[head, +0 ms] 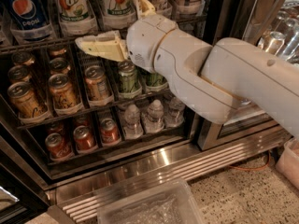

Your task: Pick 7up can from top shelf of fridge

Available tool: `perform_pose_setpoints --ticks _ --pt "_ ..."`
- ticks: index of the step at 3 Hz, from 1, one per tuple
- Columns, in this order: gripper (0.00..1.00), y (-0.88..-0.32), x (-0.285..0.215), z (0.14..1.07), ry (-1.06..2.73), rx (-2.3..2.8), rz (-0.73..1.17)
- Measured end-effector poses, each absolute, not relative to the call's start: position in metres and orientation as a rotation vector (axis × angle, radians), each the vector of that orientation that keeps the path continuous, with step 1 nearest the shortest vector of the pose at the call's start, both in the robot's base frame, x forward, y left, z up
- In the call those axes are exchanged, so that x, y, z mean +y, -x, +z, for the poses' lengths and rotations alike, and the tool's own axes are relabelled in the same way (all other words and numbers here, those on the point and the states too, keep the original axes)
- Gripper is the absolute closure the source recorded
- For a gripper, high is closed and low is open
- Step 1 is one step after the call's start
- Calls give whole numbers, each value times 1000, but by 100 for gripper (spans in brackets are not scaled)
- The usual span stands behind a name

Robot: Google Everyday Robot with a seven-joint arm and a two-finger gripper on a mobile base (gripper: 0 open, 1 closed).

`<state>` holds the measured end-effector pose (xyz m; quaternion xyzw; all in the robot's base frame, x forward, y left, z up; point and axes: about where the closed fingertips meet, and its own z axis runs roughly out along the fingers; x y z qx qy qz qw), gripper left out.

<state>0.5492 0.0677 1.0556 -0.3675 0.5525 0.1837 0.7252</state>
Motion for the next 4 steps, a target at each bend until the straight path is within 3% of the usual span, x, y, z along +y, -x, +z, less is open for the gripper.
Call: perform_pose_setpoints --ticks 1,3,4 --pt "17 -558 59 1057 761 1237 383" --pt "12 -573 34 1067 682 1251 337" --pt "15 -577 41 1065 679 1242 363"
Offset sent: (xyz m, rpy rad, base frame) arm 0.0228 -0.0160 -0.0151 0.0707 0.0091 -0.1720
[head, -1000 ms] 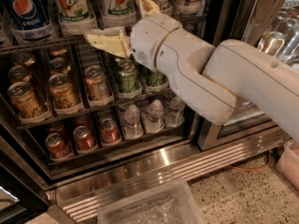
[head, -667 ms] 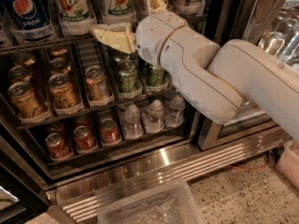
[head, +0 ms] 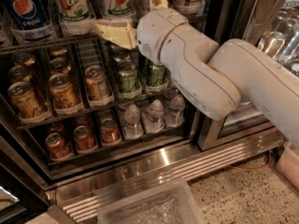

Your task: Pick 7up can from top shelf of fridge

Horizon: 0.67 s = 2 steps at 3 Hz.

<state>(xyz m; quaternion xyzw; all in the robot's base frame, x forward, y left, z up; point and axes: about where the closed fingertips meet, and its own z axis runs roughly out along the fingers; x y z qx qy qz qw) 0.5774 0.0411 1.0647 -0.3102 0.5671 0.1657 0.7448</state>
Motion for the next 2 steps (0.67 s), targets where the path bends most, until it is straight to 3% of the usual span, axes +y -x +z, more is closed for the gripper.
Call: perform_pose_setpoints --ticks 2 --pt "18 -581 68 1055 688 1229 442"
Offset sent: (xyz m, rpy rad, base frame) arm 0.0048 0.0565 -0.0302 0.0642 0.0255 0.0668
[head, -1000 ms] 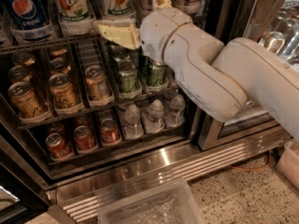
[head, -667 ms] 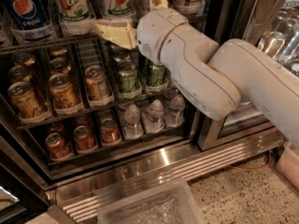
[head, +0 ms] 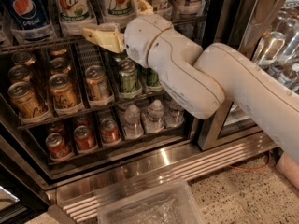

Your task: Pick 7up can from top shelf of fridge

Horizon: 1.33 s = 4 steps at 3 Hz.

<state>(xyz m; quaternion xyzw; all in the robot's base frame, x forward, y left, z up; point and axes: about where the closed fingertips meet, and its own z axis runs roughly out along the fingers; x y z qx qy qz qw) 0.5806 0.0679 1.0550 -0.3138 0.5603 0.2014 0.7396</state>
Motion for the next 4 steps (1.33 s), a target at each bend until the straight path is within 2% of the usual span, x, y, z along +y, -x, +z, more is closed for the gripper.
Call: perform_pose_setpoints --ticks 1,4 --pt "25 -586 59 1061 670 1225 430" --pt "21 -610 49 1065 643 1223 378"
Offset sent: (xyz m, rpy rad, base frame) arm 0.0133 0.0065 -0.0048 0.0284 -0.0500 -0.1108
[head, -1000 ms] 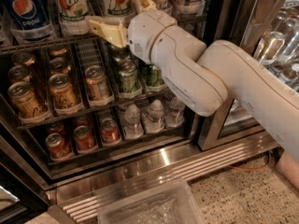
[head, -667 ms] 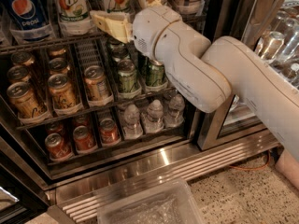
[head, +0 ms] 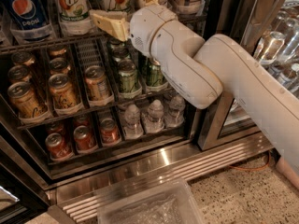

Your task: Pick 7up can from top shelf of fridge

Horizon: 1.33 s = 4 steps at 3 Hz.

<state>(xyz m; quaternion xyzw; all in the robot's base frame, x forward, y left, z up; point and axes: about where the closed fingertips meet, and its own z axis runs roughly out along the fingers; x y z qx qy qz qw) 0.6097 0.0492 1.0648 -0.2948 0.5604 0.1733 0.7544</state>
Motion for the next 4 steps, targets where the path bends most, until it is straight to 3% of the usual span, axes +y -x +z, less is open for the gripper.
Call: perform_pose_setpoints --ticks 4 --pt "25 -621 53 1062 607 1235 369"
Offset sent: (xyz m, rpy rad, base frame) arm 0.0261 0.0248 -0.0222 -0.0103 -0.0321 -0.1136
